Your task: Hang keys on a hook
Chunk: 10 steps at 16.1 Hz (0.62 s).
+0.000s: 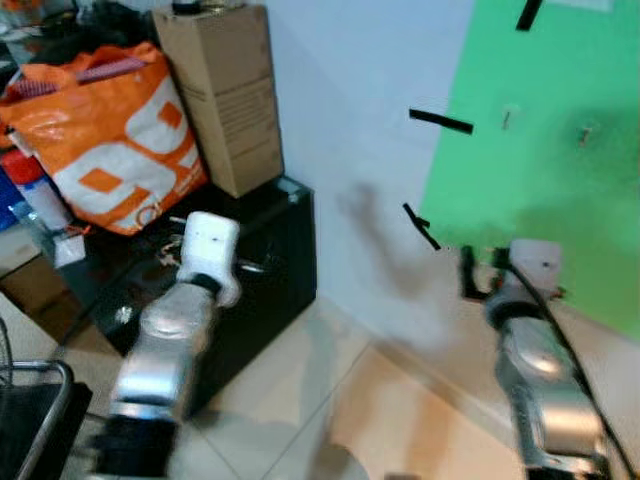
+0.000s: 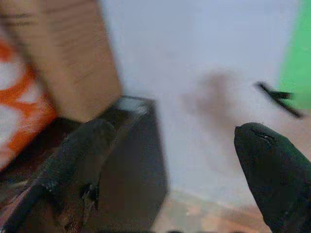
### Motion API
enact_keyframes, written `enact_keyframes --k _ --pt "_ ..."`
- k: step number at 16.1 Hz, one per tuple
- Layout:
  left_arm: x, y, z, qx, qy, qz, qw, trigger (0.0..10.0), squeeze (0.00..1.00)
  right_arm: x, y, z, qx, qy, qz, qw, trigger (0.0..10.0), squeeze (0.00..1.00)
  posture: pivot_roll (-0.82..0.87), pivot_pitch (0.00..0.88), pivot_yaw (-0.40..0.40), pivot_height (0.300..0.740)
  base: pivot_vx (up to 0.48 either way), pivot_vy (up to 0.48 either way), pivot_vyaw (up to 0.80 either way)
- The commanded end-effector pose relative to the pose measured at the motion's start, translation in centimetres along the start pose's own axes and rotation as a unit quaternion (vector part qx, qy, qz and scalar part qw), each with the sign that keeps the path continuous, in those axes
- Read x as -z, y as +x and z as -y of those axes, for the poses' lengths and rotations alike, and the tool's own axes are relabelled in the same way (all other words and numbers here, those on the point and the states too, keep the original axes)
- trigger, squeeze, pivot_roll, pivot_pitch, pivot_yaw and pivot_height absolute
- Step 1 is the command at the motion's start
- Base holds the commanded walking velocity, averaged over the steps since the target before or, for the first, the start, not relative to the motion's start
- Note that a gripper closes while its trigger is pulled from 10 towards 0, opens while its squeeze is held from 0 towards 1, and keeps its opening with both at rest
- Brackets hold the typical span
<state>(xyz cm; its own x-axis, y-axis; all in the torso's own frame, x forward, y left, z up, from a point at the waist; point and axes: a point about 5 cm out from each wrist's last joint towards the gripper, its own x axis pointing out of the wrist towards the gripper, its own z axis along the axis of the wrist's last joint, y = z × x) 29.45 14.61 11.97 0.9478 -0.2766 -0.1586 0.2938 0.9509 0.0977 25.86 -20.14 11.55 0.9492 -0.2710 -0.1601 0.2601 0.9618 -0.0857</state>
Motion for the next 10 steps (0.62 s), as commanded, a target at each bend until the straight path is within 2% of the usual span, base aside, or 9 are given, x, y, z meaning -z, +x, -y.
enact_keyframes --k 1,10 --pt "-0.57 -0.06 -0.93 -0.015 0.011 0.005 1.0 10.0 0.94 -0.46 0.01 -0.57 -0.009 0.006 0.01 1.0 10.0 1.0 -0.14 0.0 0.036 0.74 0.304 0.0 0.0" --pt "-0.64 0.37 -1.42 -0.022 0.012 0.004 1.0 10.0 0.95 -0.49 0.12 -0.9 -0.024 -0.002 0.014 1.0 10.0 1.0 -0.13 0.0 0.029 0.74 0.31 0.0 0.0"
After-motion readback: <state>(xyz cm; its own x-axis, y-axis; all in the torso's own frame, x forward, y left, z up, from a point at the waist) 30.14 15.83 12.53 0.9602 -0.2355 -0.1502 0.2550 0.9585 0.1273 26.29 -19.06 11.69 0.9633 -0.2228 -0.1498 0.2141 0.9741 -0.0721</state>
